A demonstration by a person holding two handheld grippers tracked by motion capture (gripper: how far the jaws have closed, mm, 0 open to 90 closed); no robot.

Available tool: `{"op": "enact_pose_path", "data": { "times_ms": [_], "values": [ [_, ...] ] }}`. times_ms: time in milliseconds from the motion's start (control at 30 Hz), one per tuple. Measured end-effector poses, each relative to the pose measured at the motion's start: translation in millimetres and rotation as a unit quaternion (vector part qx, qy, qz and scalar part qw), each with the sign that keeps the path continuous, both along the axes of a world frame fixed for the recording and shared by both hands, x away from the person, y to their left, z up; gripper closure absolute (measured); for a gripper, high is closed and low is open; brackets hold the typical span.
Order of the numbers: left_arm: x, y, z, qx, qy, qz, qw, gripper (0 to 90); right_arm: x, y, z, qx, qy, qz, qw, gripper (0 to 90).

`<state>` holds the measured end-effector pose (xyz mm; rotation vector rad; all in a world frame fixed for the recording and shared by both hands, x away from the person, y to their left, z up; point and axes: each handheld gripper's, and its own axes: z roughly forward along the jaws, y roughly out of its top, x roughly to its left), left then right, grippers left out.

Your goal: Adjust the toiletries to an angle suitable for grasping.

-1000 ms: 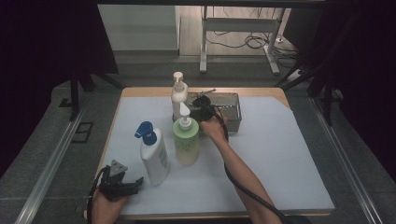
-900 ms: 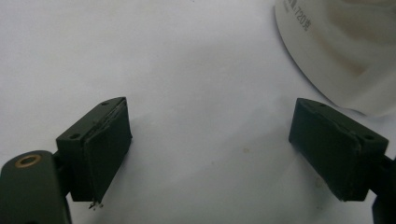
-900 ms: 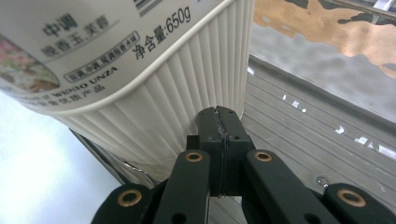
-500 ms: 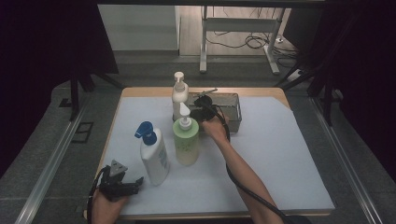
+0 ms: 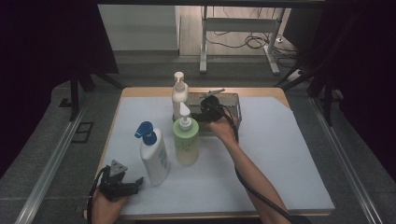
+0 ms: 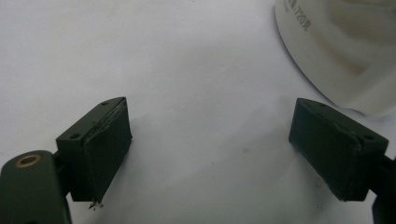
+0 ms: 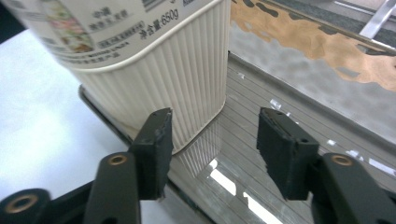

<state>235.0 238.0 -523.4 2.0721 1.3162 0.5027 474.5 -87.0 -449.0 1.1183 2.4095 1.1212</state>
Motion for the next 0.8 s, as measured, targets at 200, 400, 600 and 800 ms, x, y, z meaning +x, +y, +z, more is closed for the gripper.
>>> {"op": "enact_pose_path", "data": {
  "times_ms": [200,400,600,800],
  "values": [
    [0.0,0.0,0.0,0.000,0.000,0.000,1.0000,12.8,-8.4,-9.8,6.5,0.000,-0.015,0.011,0.9998,38.5],
    [-0.1,-0.1,0.0,0.000,0.000,0.000,1.0000,12.9,-18.4,-19.5,12.5,0.004,-0.024,0.021,0.9995,34.6],
    [-0.1,-0.1,0.0,0.000,0.000,0.000,1.0000,12.8,-30.3,-30.6,19.9,0.015,-0.032,0.032,0.9989,30.3],
    [-0.1,-0.2,0.0,0.000,0.000,0.001,1.0000,12.8,-44.3,-40.5,23.9,0.005,-0.043,0.042,0.9982,21.5]
  ]
}}
